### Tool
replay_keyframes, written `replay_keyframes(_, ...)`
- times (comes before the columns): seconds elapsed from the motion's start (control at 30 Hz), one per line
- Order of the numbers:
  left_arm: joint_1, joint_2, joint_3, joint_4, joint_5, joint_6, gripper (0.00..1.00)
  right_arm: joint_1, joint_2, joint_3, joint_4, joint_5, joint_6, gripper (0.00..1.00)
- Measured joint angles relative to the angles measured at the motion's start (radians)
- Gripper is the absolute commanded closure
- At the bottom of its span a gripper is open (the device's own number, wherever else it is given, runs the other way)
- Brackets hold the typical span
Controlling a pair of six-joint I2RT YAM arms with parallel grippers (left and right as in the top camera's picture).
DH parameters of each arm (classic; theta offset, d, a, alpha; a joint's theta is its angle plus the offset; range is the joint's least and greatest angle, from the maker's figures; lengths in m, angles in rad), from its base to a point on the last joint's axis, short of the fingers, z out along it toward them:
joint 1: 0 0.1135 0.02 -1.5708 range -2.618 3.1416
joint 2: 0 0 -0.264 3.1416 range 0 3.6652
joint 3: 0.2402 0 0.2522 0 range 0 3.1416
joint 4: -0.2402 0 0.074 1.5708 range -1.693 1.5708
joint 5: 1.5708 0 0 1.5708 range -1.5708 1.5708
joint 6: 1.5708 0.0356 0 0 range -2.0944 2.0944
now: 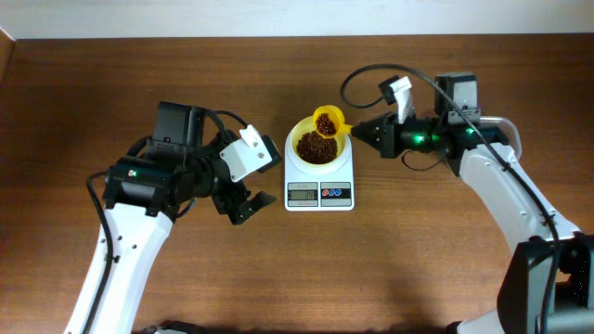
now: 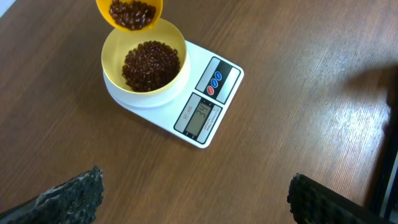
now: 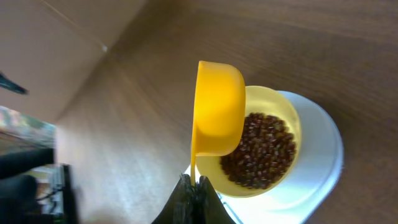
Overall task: Scoop item into bowl and weigh 50g on scale
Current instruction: 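Carry the filled scoop with the right gripper over the yellow bowl, then tip the scoop with the right gripper to pour beans into the bowl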
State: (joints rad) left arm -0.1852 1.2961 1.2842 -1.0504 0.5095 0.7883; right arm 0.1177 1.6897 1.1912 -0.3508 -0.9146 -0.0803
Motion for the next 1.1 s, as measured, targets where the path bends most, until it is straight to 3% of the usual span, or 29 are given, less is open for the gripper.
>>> replay_keyframes(0.67,0.000,0.000,0.000,0.000,0.000,0.000,0.01,0.166,-0.048,0.000,-0.004,0.383,-0.084,0.96)
replay_keyframes(1.1,0.000,0.000,0.000,0.000,0.000,0.000,0.01,0.174,-0.083,0.000,-0.031,0.466,-0.095,0.96)
